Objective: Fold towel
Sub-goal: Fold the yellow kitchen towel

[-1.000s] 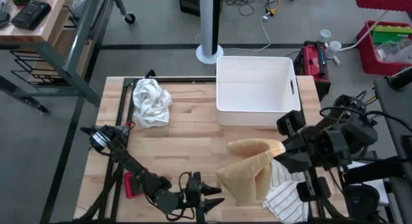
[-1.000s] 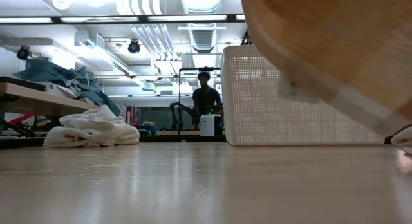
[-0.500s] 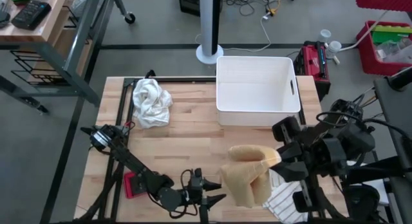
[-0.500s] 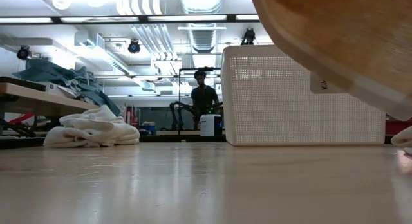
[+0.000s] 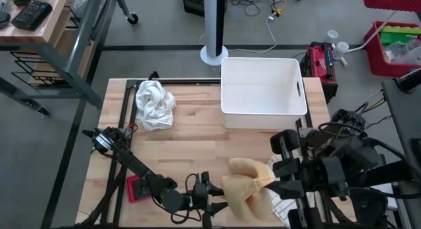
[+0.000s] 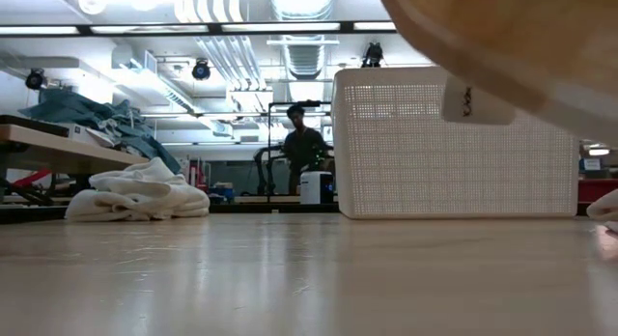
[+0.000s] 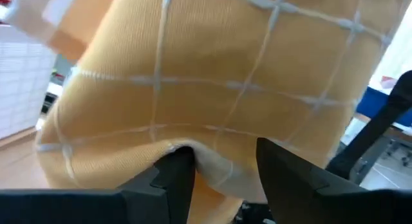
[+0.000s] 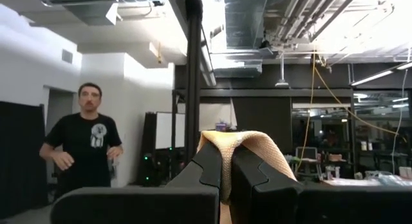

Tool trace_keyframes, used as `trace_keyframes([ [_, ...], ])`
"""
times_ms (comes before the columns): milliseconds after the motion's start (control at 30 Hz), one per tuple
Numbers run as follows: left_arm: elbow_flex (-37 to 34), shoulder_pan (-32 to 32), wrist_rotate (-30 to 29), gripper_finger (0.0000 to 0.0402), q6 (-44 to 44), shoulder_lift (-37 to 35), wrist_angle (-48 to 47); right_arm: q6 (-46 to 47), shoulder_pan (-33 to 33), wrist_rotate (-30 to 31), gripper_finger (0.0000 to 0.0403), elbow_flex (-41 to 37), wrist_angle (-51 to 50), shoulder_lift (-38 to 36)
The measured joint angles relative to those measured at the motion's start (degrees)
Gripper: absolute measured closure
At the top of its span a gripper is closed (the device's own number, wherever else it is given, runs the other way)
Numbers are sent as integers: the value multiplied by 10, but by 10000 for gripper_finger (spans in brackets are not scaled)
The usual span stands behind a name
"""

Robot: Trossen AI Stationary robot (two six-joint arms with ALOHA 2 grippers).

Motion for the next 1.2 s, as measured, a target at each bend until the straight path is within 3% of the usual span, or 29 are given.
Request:
trace_keyframes([
  [233, 0, 1, -10, 302, 22, 0, 5, -3, 0, 6, 403, 10, -14, 6],
  [400, 0, -19, -37, 388, 86, 0, 59, 0, 2, 69, 403, 10, -79, -4],
  [500, 0, -42, -46, 390, 152, 0, 117, 18, 4, 104, 403, 10, -144, -16],
  [700, 0, -112, -179, 398, 279, -11, 165, 79, 19, 158, 403, 10, -271, -39],
  [933, 0, -183, -261, 401, 303, -25, 177, 127, 47, 320, 403, 10, -417, -51],
  [1133, 21, -237, -438, 401, 338, -43, 176, 287, 59, 319, 403, 10, -590, -51],
  [1200, 31, -250, -466, 401, 360, -47, 174, 342, 65, 317, 403, 10, -644, -51],
])
